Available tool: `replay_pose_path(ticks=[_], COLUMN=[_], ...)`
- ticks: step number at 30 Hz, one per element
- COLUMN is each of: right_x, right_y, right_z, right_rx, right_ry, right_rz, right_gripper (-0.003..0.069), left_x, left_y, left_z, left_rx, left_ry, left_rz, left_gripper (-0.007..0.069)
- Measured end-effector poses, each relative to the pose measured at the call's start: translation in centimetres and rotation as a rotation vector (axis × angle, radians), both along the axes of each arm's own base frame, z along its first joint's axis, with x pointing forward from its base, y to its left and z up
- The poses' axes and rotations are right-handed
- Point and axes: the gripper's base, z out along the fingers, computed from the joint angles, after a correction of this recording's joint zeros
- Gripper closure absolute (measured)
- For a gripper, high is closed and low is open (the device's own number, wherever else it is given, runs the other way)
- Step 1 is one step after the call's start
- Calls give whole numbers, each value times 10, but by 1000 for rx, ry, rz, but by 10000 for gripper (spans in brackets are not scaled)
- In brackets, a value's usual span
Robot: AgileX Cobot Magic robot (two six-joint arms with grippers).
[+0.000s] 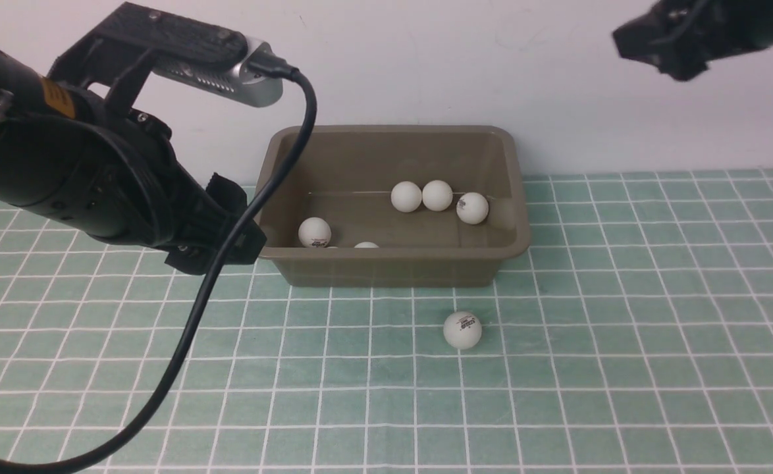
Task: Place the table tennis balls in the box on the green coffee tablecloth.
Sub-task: 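Reach for and grasp a ping pong ball on the table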
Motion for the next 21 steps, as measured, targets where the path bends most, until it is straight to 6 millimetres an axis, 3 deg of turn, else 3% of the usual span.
replay_pose_path(ticks=[3,6,8,9,12,14,17,21], right_x=[-28,-56,-74,-75,-91,-98,-97,-76], right_y=[-6,-5,5,7,26,42,55,70], right_z=[2,-15,-53,-56,-104,-128,-142,-171], right_rx=[33,77,107,110,143,167,177,199], right_ry=[18,78,176,180,281,311,322,365], right_rz=[-45,-53,-30,-24,3,18,23,-40], right_gripper=[152,152,152,152,152,152,152,152], left_x=[2,3,3,3,3,3,3,3], left_y=[0,-1,-1,-1,-1,-1,-1,-1], left_z=[1,2,2,2,2,2,2,2], left_rx=[-5,-11,-11,-11,-10,-10,-10,-10], left_ry=[-23,-43,-45,-45,-45,-45,-45,-44], left_rz=[1,3,3,3,3,3,3,3], left_gripper=[92,92,92,92,92,92,92,92])
